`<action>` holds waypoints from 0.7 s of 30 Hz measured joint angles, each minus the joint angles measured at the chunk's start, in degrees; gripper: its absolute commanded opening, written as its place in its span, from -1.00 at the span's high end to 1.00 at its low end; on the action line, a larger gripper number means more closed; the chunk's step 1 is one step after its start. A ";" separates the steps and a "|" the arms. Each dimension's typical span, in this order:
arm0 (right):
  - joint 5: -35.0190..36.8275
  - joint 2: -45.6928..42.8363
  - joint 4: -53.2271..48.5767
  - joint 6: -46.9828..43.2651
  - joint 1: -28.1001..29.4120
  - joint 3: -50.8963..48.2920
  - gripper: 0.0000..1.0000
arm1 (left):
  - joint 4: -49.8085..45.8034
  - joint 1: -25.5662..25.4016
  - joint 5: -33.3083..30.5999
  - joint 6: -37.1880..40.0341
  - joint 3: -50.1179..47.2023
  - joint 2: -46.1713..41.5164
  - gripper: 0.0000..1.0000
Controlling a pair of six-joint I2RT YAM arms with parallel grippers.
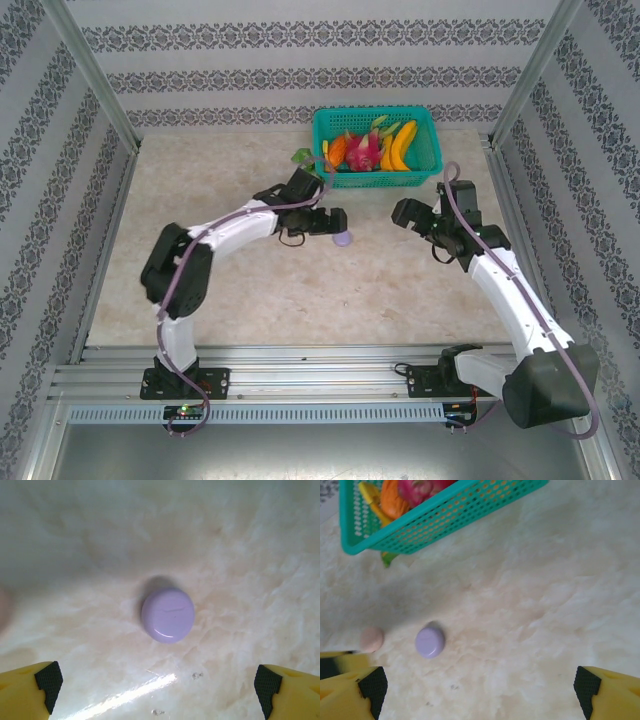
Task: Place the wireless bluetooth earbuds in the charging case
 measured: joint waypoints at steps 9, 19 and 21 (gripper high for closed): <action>20.61 -3.93 14.95 -12.13 -1.22 -13.79 -0.95 | 16.50 0.48 -23.63 20.09 -25.20 -32.20 -1.00; 28.00 3.37 44.83 -22.12 -3.69 -28.04 -0.95 | 37.00 15.58 -31.32 31.80 -54.51 -49.09 -1.00; 27.74 5.29 50.38 -23.63 -3.69 -30.23 -0.96 | 40.65 18.03 -32.04 32.59 -57.59 -50.40 -1.00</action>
